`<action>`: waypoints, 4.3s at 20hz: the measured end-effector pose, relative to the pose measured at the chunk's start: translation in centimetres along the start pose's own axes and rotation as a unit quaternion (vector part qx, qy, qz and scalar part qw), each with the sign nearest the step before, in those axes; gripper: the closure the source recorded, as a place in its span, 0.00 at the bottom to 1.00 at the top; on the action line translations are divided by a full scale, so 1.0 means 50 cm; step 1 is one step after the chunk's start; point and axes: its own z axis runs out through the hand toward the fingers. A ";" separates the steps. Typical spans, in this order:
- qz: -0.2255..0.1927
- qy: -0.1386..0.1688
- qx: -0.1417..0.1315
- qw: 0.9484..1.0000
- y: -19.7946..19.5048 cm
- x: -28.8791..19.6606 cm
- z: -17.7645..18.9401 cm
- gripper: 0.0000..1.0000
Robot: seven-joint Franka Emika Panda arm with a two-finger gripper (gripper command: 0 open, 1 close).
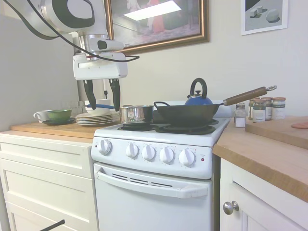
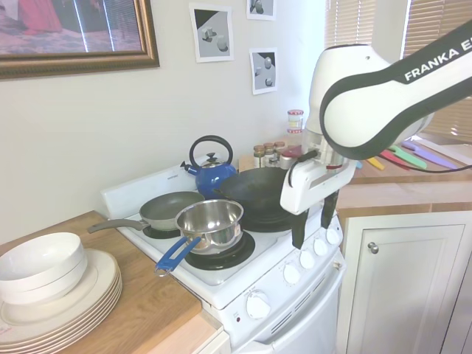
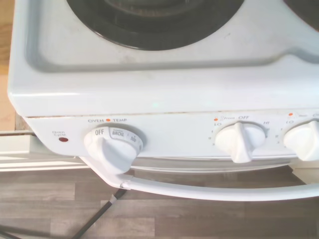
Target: Turn on the stove on the bottom right
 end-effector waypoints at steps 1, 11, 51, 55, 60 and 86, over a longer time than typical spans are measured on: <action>0.000 0.000 0.000 1.000 0.000 0.000 0.001 0.00; -0.002 -0.012 -0.016 1.000 0.015 0.000 0.046 0.00; 0.023 -0.017 -0.052 0.998 0.110 0.210 0.143 1.00; 0.033 -0.017 -0.055 0.998 0.128 0.243 0.159 1.00; 0.043 -0.014 -0.061 0.997 0.152 0.295 0.171 1.00; 0.060 -0.024 -0.074 0.995 0.250 0.428 0.279 1.00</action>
